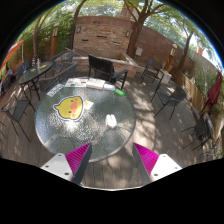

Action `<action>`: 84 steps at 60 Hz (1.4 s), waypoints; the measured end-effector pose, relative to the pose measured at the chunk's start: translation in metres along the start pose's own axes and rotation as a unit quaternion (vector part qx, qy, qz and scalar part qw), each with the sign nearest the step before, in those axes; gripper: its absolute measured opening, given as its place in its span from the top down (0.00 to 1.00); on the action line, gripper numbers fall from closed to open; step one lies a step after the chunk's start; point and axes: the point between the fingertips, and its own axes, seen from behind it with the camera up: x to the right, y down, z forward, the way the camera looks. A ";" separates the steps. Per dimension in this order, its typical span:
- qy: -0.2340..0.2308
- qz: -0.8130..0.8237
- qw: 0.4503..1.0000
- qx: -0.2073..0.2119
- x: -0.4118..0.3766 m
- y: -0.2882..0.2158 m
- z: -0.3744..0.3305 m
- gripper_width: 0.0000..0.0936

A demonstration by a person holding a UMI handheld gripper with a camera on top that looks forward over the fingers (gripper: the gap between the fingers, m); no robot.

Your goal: Arrange mouse

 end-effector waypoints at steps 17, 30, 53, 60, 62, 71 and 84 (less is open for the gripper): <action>-0.030 0.012 0.999 -0.018 0.007 0.049 0.051 0.10; -0.063 0.021 0.997 0.035 0.005 0.051 0.149 0.10; -0.110 0.005 0.988 0.109 -0.012 -0.035 0.346 0.12; -0.123 0.012 0.987 0.100 -0.017 -0.039 0.372 0.19; -0.123 0.012 0.988 0.093 -0.017 -0.035 0.377 0.22; -0.122 0.013 0.987 0.104 -0.016 -0.038 0.381 0.47; -0.122 0.027 0.988 0.094 -0.015 -0.047 0.370 0.62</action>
